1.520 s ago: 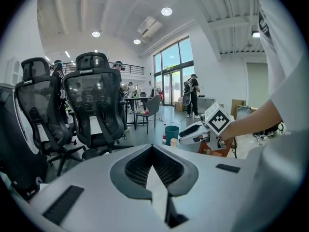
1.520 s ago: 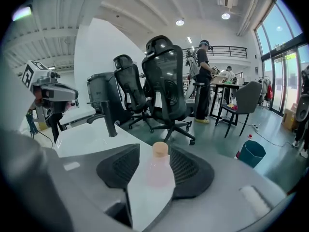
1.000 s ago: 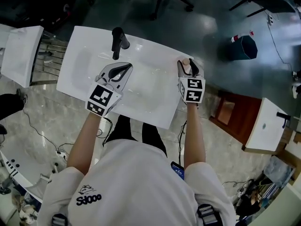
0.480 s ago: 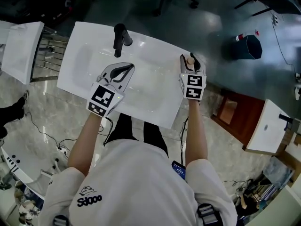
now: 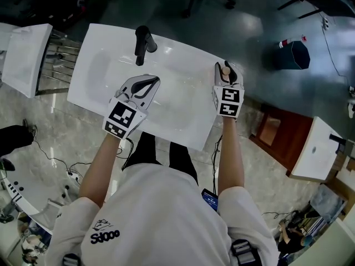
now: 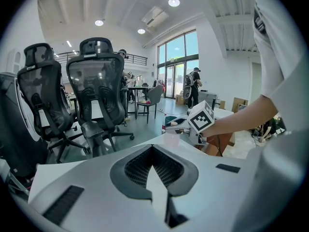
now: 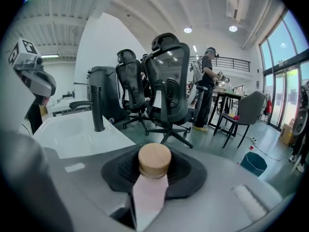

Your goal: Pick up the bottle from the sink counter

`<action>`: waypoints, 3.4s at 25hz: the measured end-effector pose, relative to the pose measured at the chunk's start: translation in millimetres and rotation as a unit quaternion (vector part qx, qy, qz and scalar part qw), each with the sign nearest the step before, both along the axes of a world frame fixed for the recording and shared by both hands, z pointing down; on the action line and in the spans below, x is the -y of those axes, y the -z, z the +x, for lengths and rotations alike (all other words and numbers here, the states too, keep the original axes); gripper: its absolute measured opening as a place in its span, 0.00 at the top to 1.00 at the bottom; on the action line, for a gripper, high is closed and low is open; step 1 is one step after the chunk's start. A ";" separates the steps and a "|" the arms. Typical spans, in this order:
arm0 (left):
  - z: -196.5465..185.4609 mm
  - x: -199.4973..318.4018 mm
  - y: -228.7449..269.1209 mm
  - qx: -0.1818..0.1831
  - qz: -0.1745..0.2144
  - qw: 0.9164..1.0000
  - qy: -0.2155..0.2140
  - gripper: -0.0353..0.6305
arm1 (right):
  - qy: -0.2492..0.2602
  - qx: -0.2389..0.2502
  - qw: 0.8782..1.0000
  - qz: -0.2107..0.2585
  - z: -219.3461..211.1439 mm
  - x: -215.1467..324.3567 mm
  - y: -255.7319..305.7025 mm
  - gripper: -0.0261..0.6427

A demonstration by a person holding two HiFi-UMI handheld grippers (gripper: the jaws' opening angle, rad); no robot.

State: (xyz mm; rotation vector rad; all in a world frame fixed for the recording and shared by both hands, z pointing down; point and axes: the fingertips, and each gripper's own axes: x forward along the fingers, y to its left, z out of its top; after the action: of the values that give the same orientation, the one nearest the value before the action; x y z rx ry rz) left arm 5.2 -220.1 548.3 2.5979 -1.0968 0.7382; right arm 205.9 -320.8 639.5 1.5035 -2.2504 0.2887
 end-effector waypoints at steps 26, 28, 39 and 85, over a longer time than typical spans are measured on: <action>5.1 30.3 85.5 -0.059 0.093 0.994 -0.019 0.94 | -0.006 0.032 0.996 0.087 -12.4 -31.0 176.4 0.78; 3.5 33.5 93.7 -0.060 0.101 0.993 -0.022 0.94 | -0.010 0.035 0.995 0.092 -12.8 -37.4 191.3 0.78; 1.4 42.4 138.8 -0.078 0.147 0.985 -0.038 0.94 | -0.009 0.048 0.993 0.110 -20.2 -77.8 249.7 0.78; 13.5 19.3 197.1 -0.110 0.216 0.967 -0.083 0.94 | -0.023 0.035 0.988 0.146 -37.7 -128.7 303.2 0.79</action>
State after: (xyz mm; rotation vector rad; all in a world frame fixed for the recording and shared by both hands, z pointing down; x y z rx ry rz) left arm 18.7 -239.4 351.2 3.0730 -1.0788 0.2446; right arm 168.2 -192.1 336.2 1.7169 -2.3972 0.0259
